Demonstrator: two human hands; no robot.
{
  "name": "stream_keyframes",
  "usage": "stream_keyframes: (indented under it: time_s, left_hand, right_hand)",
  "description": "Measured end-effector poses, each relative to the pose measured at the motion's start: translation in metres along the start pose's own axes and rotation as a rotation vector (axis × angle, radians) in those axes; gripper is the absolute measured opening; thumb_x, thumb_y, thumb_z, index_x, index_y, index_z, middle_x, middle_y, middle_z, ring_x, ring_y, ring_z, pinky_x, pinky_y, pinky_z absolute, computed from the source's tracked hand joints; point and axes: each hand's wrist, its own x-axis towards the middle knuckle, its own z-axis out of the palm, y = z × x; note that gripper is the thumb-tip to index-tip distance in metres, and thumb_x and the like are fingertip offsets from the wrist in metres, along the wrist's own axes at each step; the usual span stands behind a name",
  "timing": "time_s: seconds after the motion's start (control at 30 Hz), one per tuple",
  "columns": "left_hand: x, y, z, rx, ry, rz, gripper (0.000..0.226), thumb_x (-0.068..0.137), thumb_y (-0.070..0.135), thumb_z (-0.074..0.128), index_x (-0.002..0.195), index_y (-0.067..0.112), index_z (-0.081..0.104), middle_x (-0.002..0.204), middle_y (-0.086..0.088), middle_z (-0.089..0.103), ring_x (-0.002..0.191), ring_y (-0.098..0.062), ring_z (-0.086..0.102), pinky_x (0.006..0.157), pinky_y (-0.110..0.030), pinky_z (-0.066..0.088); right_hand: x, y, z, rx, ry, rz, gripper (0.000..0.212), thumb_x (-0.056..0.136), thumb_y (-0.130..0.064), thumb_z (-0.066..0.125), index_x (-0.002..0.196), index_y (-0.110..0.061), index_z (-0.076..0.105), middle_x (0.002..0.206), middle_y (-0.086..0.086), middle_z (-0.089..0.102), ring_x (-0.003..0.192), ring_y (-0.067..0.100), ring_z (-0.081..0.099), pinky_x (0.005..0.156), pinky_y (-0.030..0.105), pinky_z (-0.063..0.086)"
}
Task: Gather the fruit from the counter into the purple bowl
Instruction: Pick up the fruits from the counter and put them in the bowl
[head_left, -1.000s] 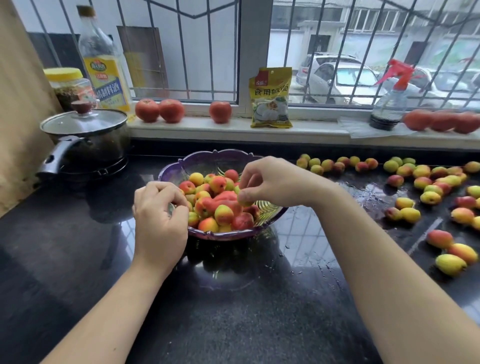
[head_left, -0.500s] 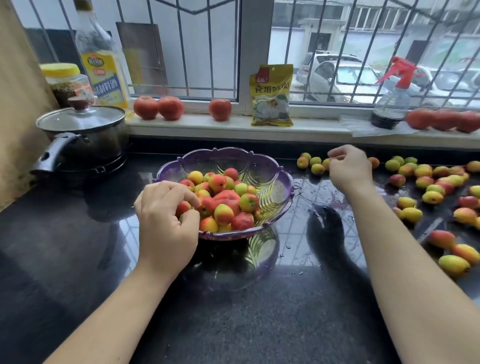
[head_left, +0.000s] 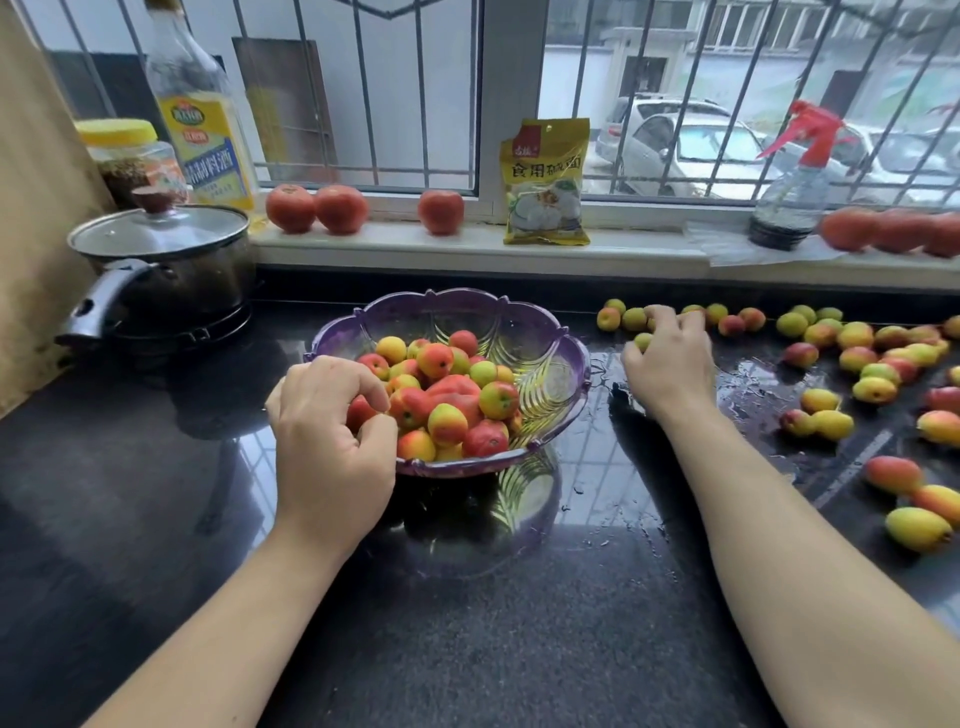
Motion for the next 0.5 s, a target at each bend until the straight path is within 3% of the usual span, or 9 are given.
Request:
stream_keyframes:
  time_s: [0.07,0.13,0.23,0.37,0.47,0.5]
  left_hand:
    - [0.000,0.000,0.000,0.001,-0.003,-0.002,0.012,0.075,0.003,0.052,0.072,0.014,0.057,0.079,0.002,0.060,0.087,-0.015,0.050,0.102,-0.015,0.025]
    - [0.000,0.001,-0.001,-0.004,-0.004,-0.002,0.014,0.075,0.003,0.052,0.072,0.015,0.057,0.079,0.002,0.060,0.087,-0.015,0.050,0.103,-0.017,0.026]
    - [0.000,0.001,-0.001,-0.007,-0.011,0.000,0.015,0.075,0.003,0.053,0.072,0.017,0.057,0.079,0.003,0.060,0.087,-0.017,0.051,0.104,-0.023,0.028]
    - [0.000,0.000,-0.001,0.007,-0.016,0.002,0.015,0.077,0.004,0.054,0.074,0.018,0.059,0.081,0.004,0.060,0.089,-0.016,0.051,0.106,-0.034,0.030]
    - [0.000,0.000,-0.001,0.012,-0.018,0.006,0.015,0.077,0.004,0.054,0.073,0.018,0.059,0.081,0.004,0.061,0.089,-0.017,0.052,0.106,-0.037,0.031]
    - [0.000,0.000,-0.001,0.012,-0.019,0.007,0.015,0.077,0.005,0.054,0.073,0.018,0.059,0.081,0.004,0.061,0.089,-0.017,0.052,0.106,-0.038,0.032]
  right_hand:
    - [0.002,0.002,-0.003,-0.045,0.054,0.037,0.048,0.094,-0.036,0.060,0.138,-0.021,0.052,0.132,0.015,0.039,0.120,0.037,0.043,0.098,0.045,0.043]
    - [0.002,0.004,-0.002,-0.167,-0.063,0.064,0.045,0.094,-0.044,0.058,0.135,-0.024,0.058,0.133,0.013,0.039,0.120,0.037,0.042,0.102,0.047,0.041]
    - [0.004,0.010,0.001,-0.215,-0.167,0.107,0.030,0.097,-0.035,0.055,0.118,-0.021,0.071,0.130,0.017,0.054,0.119,0.040,0.047,0.102,0.044,0.044]
    - [0.008,-0.019,-0.036,0.086,-0.247,0.097,0.026,0.088,-0.031,0.072,0.110,-0.016,0.071,0.116,0.014,0.066,0.109,0.032,0.060,0.097,0.042,0.051]
    - [-0.011,-0.072,-0.103,0.548,-0.456,-0.048,0.035,0.086,-0.029,0.079,0.112,-0.015,0.060,0.100,0.007,0.071,0.087,0.022,0.073,0.074,0.034,0.058]
    - [-0.022,-0.089,-0.121,0.571,-0.562,-0.142,0.033,0.086,-0.029,0.079,0.110,-0.015,0.061,0.096,0.006,0.073,0.082,0.019,0.075,0.071,0.032,0.059]
